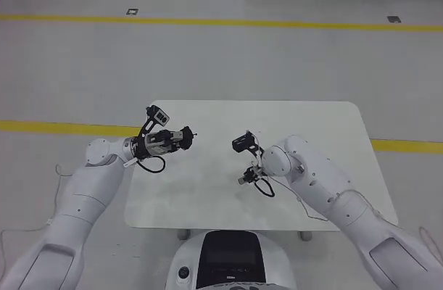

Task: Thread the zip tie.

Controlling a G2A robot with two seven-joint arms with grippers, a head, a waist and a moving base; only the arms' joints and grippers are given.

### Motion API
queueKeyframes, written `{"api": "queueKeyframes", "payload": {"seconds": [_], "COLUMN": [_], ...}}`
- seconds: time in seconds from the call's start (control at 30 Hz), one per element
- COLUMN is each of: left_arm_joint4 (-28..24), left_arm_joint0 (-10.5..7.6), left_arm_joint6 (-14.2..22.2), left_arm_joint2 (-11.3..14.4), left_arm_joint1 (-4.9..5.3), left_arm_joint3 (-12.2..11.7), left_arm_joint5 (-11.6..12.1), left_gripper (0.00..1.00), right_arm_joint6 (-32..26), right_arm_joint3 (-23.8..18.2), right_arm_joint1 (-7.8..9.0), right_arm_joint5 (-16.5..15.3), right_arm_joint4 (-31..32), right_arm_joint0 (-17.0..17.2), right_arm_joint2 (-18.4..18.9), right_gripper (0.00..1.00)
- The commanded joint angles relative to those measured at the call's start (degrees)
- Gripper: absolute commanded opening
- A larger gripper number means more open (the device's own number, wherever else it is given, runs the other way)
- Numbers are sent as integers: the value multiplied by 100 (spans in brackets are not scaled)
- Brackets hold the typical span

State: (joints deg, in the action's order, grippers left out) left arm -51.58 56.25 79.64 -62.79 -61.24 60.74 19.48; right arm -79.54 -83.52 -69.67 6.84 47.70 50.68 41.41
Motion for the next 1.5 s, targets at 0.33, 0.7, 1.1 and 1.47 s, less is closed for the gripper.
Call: {"api": "queueKeyframes", "payload": {"seconds": [0.33, 0.7, 1.1, 1.47], "left_arm_joint4": [0, 0, 0, 0], "left_arm_joint0": [0, 0, 0, 0], "left_arm_joint6": [0, 0, 0, 0], "left_arm_joint2": [0, 0, 0, 0], "left_arm_joint1": [0, 0, 0, 0], "left_arm_joint3": [0, 0, 0, 0], "left_arm_joint5": [0, 0, 0, 0], "left_gripper": [0, 0, 0, 0], "right_arm_joint6": [-11, 160, 530, 652], "right_arm_joint3": [906, 1511, 1566, 1759], "right_arm_joint1": [-224, -368, -330, -367], "right_arm_joint5": [-303, -833, -821, -724], "right_arm_joint4": [-328, -361, -221, -18], "right_arm_joint0": [-617, -718, -649, -622], "right_arm_joint2": [-601, -791, -629, -576], "right_gripper": [100, 100, 100, 30]}}
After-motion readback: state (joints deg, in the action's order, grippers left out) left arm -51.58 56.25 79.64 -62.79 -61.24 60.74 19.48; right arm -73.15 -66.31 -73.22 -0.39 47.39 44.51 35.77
